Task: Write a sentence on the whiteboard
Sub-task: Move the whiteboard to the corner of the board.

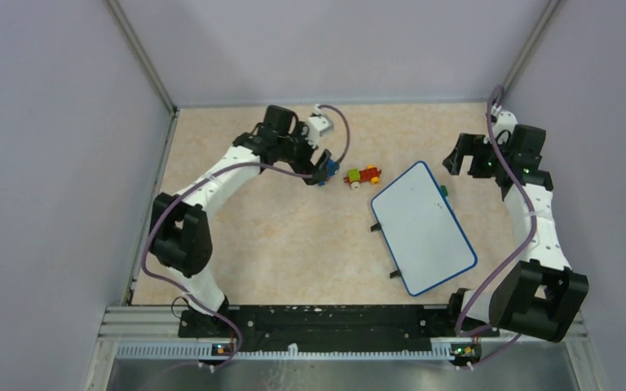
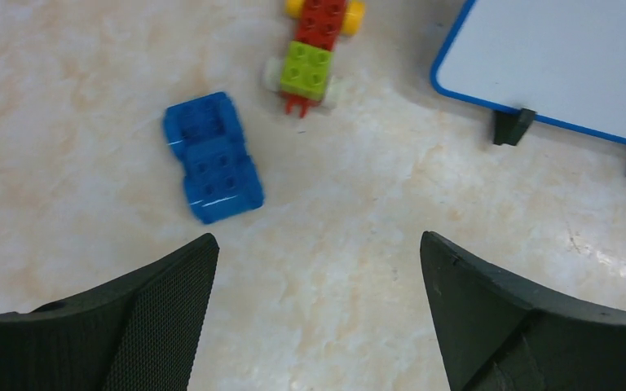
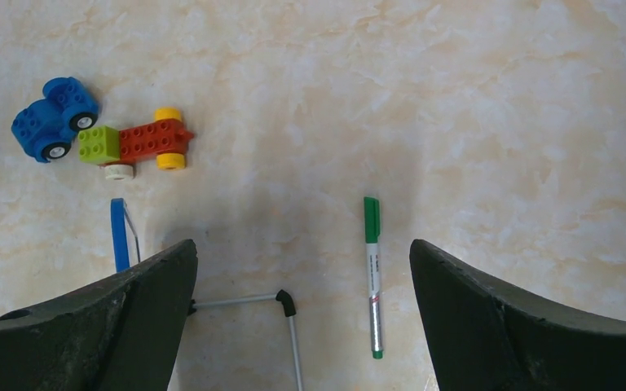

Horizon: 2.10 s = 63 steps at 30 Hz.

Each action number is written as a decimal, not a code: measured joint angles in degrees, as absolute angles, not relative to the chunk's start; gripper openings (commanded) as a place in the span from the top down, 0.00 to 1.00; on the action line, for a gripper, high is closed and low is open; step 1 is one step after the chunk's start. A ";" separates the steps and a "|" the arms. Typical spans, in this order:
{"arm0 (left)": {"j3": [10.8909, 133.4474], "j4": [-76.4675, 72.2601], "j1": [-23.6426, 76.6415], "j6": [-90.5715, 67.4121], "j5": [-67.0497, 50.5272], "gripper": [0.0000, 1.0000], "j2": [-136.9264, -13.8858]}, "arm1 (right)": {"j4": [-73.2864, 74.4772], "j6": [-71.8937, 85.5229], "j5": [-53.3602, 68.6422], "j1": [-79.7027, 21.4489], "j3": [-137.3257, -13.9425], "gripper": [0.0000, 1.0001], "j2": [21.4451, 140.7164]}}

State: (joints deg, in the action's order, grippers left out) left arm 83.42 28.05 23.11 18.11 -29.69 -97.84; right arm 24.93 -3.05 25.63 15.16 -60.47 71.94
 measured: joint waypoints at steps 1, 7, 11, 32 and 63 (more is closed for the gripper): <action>83.70 28.01 25.02 18.22 -29.58 0.09 -98.94 | 24.93 -2.87 25.41 15.18 -60.47 0.01 71.96; 84.09 27.46 36.99 18.15 -27.24 0.19 -106.59 | 24.97 -2.72 24.99 15.97 -60.49 0.01 73.28; 83.22 25.32 42.70 18.28 -25.41 0.25 -109.51 | 25.15 -2.48 25.04 16.95 -60.58 0.01 74.32; 82.81 16.10 51.94 14.92 -21.34 0.40 -117.84 | 26.24 -2.13 26.11 19.75 -62.06 0.01 74.52; 65.10 18.11 51.96 3.86 1.39 1.00 -104.33 | 26.41 -1.85 27.14 19.79 -62.06 0.01 74.67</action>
